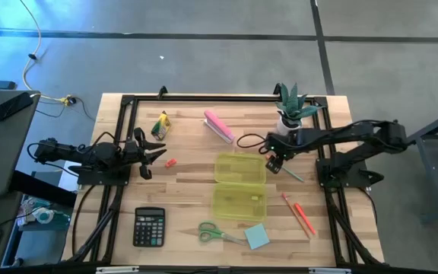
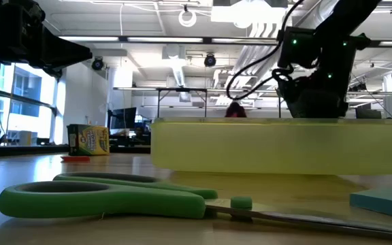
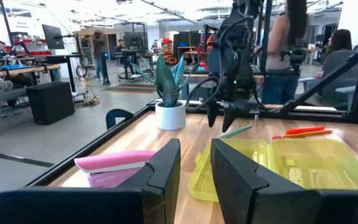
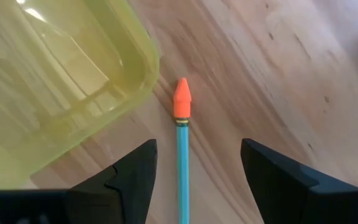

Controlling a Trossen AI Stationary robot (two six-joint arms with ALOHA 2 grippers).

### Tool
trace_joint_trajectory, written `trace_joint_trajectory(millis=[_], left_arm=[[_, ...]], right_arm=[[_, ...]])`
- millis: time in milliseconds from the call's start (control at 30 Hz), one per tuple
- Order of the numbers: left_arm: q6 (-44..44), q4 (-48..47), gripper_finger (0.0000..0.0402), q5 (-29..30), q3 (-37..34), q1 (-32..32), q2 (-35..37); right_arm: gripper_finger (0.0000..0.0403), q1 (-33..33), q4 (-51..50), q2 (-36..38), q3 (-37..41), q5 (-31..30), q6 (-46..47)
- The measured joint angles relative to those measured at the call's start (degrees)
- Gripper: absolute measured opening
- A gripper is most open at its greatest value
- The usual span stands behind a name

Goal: Pack school essentials
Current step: Put the blue pencil into the yellow supply box

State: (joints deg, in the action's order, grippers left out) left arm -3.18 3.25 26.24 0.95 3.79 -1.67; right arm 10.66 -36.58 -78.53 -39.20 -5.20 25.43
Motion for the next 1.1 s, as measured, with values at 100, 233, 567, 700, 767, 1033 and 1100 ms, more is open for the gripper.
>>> trace_joint_trajectory(millis=[100, 233, 567, 700, 767, 1033, 1100], left_arm=[[0.0, 0.0, 0.0081, 0.05, 0.0, -0.01, 0.0], [0.13, 0.0, 0.0081, 0.07, 0.0, -0.02, 0.0], [0.03, 0.0, 0.0081, 0.09, 0.0, -0.01, 0.02], [0.01, 0.0, 0.0081, 0.09, 0.0, -0.01, 0.0], [0.02, 0.0, 0.0081, 0.09, 0.0, -0.01, 0.0], [0.04, 0.0, 0.0081, 0.09, 0.0, 0.0, 0.01], [0.06, 0.0, 0.0081, 0.09, 0.0, 0.0, 0.0]], right_arm=[[0.0224, 0.0, 1.7, -2.32, 0.0, 0.88, -0.42], [0.0224, 0.04, 3.47, -4.89, 0.0, 0.77, -0.64], [0.0224, 1.38, 5.79, -8.02, -0.09, -0.24, -1.07], [0.0224, 1.38, 5.99, -7.88, -0.04, -0.32, -0.74], [0.0224, 1.4, 6.03, -7.88, -0.03, -0.25, -0.63], [0.0164, 1.46, 6.08, -7.89, -0.04, 0.87, 0.26], [0.0134, 1.47, 6.28, -7.91, -0.04, 0.93, 0.24]])
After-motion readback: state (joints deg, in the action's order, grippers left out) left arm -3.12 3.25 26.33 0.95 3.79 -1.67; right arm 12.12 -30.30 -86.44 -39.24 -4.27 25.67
